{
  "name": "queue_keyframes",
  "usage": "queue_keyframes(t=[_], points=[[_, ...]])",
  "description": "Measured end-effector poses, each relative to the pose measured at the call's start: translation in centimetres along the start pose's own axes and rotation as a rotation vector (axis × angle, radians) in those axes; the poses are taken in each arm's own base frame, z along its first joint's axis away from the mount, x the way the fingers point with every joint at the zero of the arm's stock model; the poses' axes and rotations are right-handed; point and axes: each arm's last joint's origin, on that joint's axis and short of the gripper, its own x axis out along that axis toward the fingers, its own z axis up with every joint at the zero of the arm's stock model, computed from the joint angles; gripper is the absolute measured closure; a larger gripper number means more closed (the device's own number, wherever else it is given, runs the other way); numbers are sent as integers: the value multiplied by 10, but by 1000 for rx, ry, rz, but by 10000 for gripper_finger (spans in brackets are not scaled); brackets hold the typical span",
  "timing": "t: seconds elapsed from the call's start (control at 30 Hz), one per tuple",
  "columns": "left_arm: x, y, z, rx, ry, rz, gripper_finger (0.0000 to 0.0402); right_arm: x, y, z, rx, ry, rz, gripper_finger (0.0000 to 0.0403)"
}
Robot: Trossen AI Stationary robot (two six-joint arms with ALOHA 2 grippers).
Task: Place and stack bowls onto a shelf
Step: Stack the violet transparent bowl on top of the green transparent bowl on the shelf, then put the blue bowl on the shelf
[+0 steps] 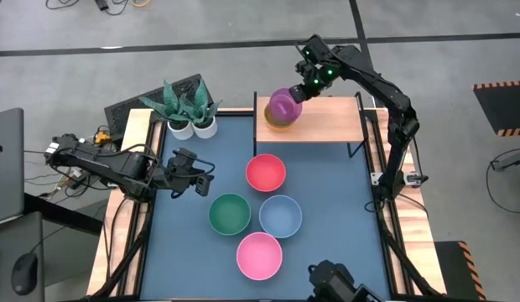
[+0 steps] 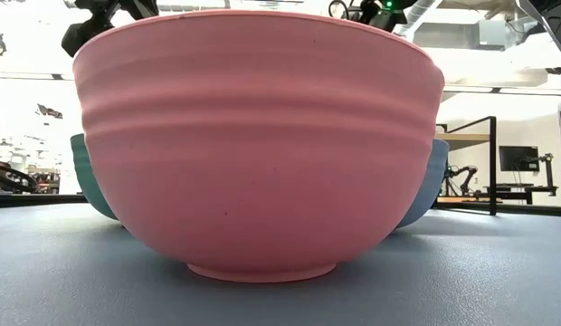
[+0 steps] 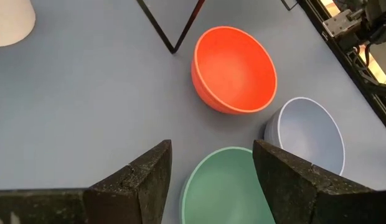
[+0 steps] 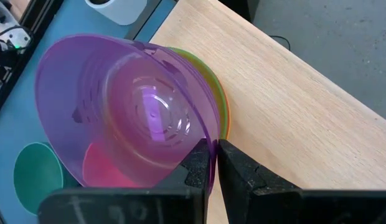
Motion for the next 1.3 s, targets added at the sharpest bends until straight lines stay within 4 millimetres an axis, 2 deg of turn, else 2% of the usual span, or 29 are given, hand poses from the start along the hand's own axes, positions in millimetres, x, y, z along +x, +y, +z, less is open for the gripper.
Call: queue_keyframes(t=[0.27, 0.63, 0.77, 0.87, 0.97, 1.07, 1.2, 1.3], points=[[0, 0, 0, 0, 0, 0, 193, 0, 0, 0, -13, 1, 0, 334], [0, 0, 0, -1, 8, -4, 193, 0, 0, 0, -17, -1, 0, 249], [0, 0, 0, 0, 9, -4, 193, 0, 1, 3, -19, -28, 5, 241], [0, 0, 0, -6, 9, -4, 193, -9, 4, 6, -27, -60, 12, 243], [0, 0, 0, -7, 9, -5, 193, -24, 13, 8, -51, -86, 87, 247], [0, 0, 0, -8, 9, -5, 193, -40, 30, 6, -87, -85, 196, 249], [0, 0, 0, -8, 16, -8, 193, -59, 53, -11, -115, -6, 213, 250], [0, 0, 0, -8, 15, -8, 193, -61, 73, -29, -159, 80, 157, 250]])
